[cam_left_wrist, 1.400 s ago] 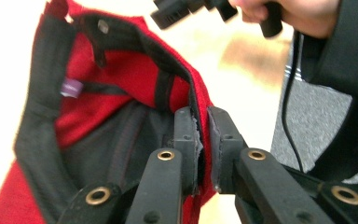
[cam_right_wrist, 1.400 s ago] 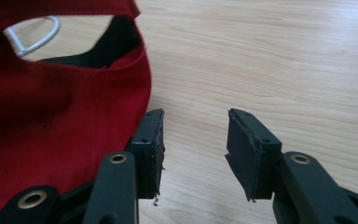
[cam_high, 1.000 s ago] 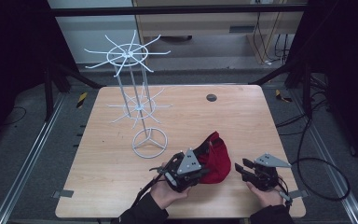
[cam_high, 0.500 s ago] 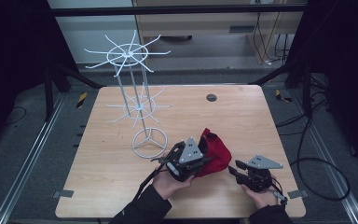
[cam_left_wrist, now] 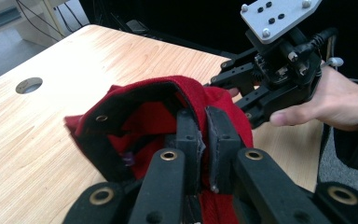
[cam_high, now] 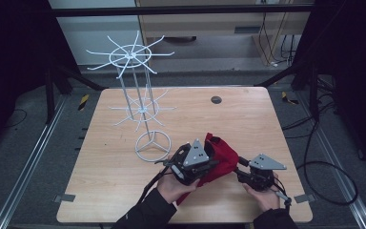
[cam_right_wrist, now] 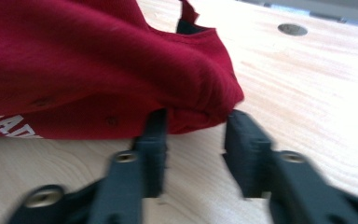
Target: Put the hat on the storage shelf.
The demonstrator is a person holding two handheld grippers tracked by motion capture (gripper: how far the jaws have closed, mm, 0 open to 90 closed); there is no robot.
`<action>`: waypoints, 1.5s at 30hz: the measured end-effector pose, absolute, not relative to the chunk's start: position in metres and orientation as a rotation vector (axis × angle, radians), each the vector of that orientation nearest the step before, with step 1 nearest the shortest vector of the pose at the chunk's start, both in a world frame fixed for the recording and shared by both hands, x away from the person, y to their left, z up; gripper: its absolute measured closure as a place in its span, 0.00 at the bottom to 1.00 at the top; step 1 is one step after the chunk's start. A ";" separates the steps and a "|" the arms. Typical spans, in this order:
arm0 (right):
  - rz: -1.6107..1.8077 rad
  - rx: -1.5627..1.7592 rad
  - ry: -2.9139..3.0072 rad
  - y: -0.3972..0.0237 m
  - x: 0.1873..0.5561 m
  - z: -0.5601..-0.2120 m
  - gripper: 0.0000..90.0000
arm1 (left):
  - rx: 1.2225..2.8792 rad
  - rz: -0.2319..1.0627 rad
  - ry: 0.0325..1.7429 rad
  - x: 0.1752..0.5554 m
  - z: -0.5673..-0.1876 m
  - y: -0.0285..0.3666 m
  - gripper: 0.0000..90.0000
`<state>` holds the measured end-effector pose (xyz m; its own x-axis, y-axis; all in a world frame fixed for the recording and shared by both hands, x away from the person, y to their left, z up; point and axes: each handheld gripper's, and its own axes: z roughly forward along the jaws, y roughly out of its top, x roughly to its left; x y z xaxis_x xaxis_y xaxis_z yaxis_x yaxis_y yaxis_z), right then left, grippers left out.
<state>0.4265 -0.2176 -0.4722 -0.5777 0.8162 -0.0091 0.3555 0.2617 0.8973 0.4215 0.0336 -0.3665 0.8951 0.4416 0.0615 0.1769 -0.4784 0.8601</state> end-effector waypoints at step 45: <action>1.335 0.969 1.959 -0.238 0.396 -0.402 1.00 | 1.961 0.453 0.737 0.458 -0.382 0.060 0.92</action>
<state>0.3958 -0.2385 -0.4021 -0.5736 0.8171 -0.0570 0.2457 0.2381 0.9396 0.4582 0.0602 -0.3816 0.7491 0.6624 0.0092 0.3071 -0.3596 0.8811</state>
